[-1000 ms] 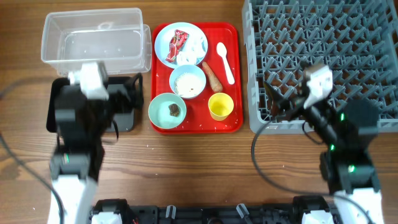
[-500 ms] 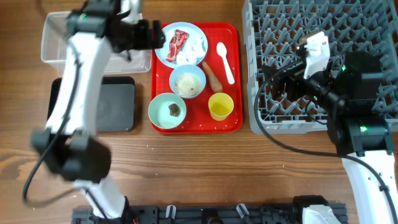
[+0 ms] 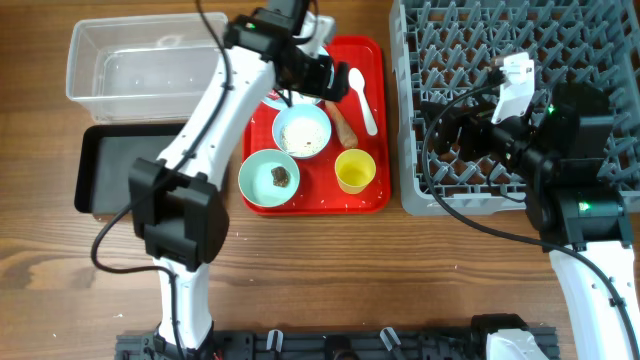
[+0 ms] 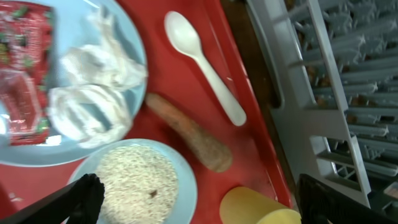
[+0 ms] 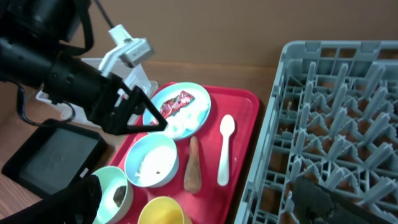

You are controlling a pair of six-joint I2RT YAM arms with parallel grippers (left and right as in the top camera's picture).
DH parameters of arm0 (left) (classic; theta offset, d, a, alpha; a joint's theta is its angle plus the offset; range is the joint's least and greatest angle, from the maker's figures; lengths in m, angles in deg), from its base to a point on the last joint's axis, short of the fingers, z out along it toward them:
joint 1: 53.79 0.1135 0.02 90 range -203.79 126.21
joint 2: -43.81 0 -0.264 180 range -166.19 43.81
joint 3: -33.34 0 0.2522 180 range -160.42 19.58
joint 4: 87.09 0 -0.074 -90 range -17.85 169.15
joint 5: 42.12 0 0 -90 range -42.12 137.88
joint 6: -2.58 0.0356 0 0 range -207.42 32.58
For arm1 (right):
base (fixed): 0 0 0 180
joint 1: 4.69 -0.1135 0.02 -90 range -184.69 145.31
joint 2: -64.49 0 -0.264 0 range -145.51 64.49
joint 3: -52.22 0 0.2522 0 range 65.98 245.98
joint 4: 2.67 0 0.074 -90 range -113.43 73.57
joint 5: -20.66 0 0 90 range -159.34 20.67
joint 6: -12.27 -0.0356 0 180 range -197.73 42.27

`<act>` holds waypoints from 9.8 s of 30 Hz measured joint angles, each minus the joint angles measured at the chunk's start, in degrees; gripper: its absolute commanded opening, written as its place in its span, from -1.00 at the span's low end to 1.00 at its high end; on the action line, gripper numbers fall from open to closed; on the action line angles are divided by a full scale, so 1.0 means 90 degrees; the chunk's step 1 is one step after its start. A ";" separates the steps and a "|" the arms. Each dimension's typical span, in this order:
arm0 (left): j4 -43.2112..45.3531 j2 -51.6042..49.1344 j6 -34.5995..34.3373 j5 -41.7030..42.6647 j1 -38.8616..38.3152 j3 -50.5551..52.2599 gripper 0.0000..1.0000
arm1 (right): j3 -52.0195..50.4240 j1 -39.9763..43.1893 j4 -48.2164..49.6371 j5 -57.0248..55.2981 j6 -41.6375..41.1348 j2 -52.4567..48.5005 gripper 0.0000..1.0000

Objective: Sort waste into correct bins and load items into the dishwasher rack
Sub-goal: 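Reach the left gripper to the light-blue rice bowl and grasp its rim, then carry the rice bowl over the black tray and tip rice out, then return the empty bowl to the red tray and release it, then grasp the green bowl rim with the left gripper, then move the green bowl over the black tray and tip out the scrap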

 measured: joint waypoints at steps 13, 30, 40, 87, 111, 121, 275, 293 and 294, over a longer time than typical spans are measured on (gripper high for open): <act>-0.0087 -0.1054 -0.1433 -0.0952 -0.0733 -0.0010 0.24 | 0.0000 0.0000 -0.0117 -0.0070 -0.0039 -0.0002 0.99; -0.0058 -0.1515 -0.2526 -0.1588 -0.1030 -0.0107 -0.92 | 0.0000 0.0000 -0.0129 -0.0070 -0.0039 -0.0024 1.00; -0.0236 -0.1472 -0.2521 -0.1698 -0.1030 -0.0129 -0.92 | 0.0000 0.0000 -0.0141 -0.0070 -0.0039 -0.0080 0.99; -0.2511 0.0959 0.1489 0.3123 0.4765 0.1897 -0.92 | 0.0000 0.0000 -0.0146 -0.0070 -0.0061 -0.0085 0.99; -0.1047 0.0959 0.2295 0.7179 0.6885 0.4279 -0.92 | 0.0000 0.0000 -0.0146 -0.0070 -0.0061 -0.0085 0.99; -0.1389 0.0959 0.1872 0.7934 0.7021 0.4279 -0.92 | 0.0000 0.0000 -0.0146 -0.0070 -0.0061 -0.0085 1.00; -0.0126 0.3230 0.0687 0.3594 0.4697 0.4282 -0.92 | 0.0000 0.0000 -0.0279 -0.0070 -0.0063 -0.0092 0.99; -0.0471 0.1103 0.1452 0.7810 0.6091 0.4804 -0.92 | 0.0000 0.0000 -0.0282 -0.0070 -0.0063 -0.0092 0.99; -0.0532 0.1103 0.1379 0.7844 0.6113 0.4804 -0.92 | 0.0000 0.0000 -0.0282 -0.0070 -0.0063 -0.0092 0.99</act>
